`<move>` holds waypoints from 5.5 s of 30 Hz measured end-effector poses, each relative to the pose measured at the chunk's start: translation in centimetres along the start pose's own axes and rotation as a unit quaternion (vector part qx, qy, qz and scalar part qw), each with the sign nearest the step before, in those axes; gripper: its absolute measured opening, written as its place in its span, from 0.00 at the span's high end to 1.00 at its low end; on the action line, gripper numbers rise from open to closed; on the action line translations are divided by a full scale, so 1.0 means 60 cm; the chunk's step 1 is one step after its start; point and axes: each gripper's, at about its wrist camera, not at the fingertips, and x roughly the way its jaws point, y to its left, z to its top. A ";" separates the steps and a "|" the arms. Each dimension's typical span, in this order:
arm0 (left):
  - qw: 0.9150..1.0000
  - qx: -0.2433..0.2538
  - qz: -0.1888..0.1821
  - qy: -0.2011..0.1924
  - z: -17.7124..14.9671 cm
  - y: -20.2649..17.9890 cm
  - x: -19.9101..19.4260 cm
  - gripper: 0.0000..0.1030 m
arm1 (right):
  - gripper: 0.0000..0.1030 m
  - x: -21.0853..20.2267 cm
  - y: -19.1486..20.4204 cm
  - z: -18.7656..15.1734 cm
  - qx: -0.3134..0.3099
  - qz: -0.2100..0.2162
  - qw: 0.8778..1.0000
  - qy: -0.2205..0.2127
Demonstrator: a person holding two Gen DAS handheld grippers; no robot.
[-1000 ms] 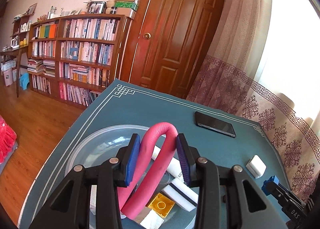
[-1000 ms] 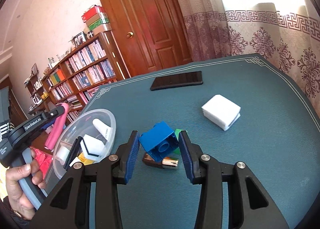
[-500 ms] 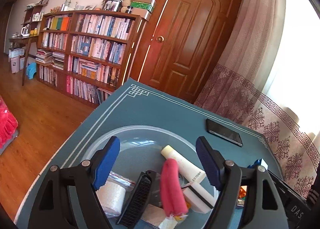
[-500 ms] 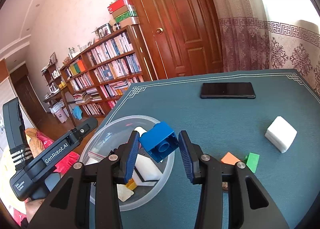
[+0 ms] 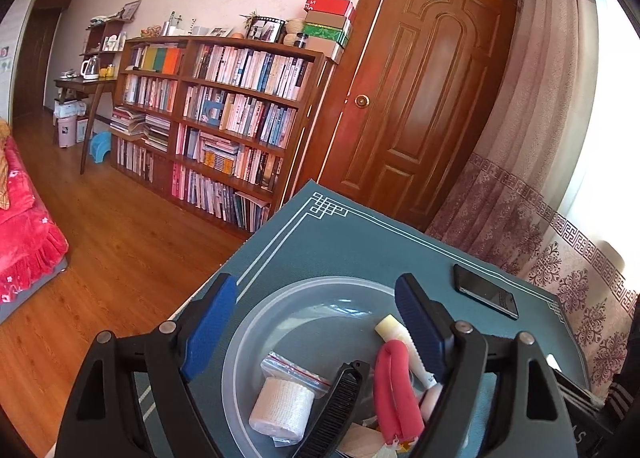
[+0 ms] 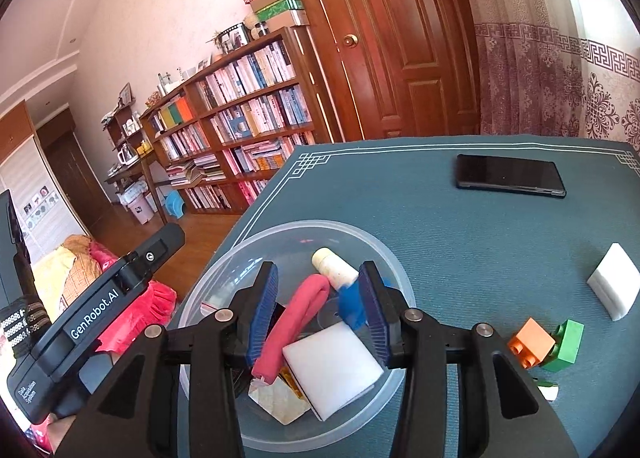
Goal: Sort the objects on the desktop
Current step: 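Drop the pink tube and blue brick into the bowl, opening both tools, then move the right tool onto the green brick and grasp it, then grasp the orange brick with the left tool, then carry the orange and green bricks into the bowl and open both tools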
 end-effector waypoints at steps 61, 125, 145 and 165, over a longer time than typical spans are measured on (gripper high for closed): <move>0.979 0.161 -0.104 0.075 -0.103 -0.186 0.001 0.17 | 0.68 -0.071 -0.243 -0.091 0.102 -0.193 0.976 0.010; 0.931 0.261 -0.193 0.166 -0.194 -0.365 0.064 0.63 | 0.72 -0.147 -0.325 -0.126 0.143 -0.169 0.975 -0.011; 0.964 0.190 -0.158 0.095 -0.090 -0.283 0.031 0.63 | 0.77 -0.132 -0.302 -0.106 0.114 -0.206 0.972 -0.007; 0.991 0.093 -0.069 0.069 -0.019 -0.140 0.063 0.62 | 0.77 -0.093 -0.114 -0.034 0.029 -0.102 0.994 -0.031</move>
